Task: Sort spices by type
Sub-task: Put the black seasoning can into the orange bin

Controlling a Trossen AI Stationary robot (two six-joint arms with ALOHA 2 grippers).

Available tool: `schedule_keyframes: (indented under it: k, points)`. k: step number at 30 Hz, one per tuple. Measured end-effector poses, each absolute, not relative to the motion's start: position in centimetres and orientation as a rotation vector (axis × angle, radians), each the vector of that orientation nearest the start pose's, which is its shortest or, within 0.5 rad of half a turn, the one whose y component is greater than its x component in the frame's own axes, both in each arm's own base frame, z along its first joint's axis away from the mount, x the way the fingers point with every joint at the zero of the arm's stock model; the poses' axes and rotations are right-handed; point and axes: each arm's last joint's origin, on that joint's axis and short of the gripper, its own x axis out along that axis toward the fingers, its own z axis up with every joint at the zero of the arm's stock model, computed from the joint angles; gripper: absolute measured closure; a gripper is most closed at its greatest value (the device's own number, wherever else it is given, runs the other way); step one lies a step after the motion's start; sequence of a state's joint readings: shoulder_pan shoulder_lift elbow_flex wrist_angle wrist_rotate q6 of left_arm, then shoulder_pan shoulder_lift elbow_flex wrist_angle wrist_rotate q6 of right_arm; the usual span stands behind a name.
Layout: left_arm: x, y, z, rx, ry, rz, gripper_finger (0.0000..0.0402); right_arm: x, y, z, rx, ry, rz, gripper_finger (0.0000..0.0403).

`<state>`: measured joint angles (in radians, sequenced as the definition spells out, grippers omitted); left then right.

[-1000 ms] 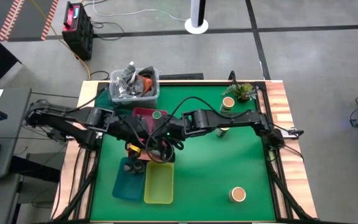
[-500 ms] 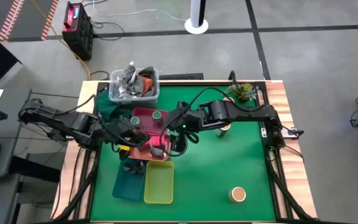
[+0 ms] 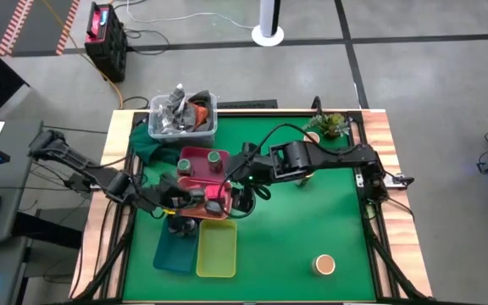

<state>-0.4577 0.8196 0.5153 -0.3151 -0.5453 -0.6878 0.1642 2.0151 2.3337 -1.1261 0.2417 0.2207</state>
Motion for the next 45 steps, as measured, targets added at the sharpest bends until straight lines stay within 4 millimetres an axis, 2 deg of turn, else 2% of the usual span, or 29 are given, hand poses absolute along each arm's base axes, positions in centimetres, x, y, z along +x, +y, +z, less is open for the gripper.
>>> schedule_keyframes:
  k: [4, 9, 15, 22, 30, 37, 45]
  points:
    - [15.4, -6.4, 22.0, -0.312, 0.488, 0.268, 0.0267, 40.9, 6.1, 40.6, 0.061, 0.776, -0.165, 0.0097]
    - [15.5, -6.7, 20.4, -0.320, 0.476, 0.260, 0.0267, 40.9, 6.0, 40.7, 0.066, 0.775, -0.169, 0.0097]
    - [16.1, -7.1, 20.0, -0.260, 0.453, 0.239, 0.0267, 40.9, 6.1, 40.7, 0.072, 0.771, -0.170, 0.0097]
    - [16.4, -7.2, 17.9, -0.221, 0.490, 0.245, 0.0267, 40.9, 6.2, 40.7, 0.089, 0.766, -0.173, 0.0097]
    - [16.7, -7.4, 17.3, -0.154, 0.515, 0.242, 0.0261, 40.9, 6.4, 40.7, 0.106, 0.765, -0.176, 0.0097]
    - [17.2, -7.3, 16.6, -0.174, 0.547, 0.268, 0.0221, 40.9, 6.7, 40.8, 0.111, 0.756, -0.171, 0.0097]
    - [17.4, -7.3, 16.3, -0.195, 0.559, 0.283, 0.0215, 40.9, 6.6, 40.8, 0.111, 0.757, -0.172, 0.0097]
